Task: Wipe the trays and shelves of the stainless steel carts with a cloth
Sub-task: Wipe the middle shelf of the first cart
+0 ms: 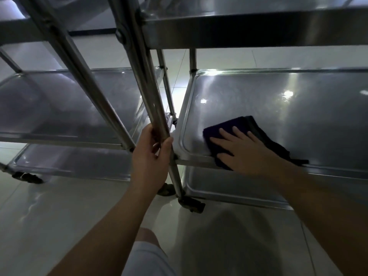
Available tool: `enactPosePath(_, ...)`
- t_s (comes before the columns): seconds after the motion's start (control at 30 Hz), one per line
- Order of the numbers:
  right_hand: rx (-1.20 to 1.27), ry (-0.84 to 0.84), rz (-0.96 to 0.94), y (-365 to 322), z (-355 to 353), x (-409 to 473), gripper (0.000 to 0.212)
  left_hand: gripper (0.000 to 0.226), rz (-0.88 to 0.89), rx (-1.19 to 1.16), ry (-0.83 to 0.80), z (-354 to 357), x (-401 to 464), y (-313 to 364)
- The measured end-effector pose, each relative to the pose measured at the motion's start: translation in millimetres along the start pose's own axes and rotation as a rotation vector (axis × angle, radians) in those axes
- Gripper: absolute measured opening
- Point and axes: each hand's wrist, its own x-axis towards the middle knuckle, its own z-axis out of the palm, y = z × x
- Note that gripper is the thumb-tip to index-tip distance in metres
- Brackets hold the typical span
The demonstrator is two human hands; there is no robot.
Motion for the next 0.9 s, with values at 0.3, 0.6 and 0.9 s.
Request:
enactPosePath(0.3, 0.027, 0.08, 0.597, 120.5, -5.4, -52.1, 0.065, 0.016, 0.017, 0.029, -0.036, -2.2, 2.2, -0.9)
enactPosePath(0.6, -0.104, 0.123, -0.104, -71.0, 7.1, 45.9, 0.059, 0.019, 0.088, 0.07, -0.017, -3.9, 3.3, -0.1)
enactPosePath(0.9, 0.009, 0.152, 0.066, -38.6, -16.8, 104.1, 0.058, 0.014, 0.088, 0.111, -0.05, -7.3, 6.0, -4.3)
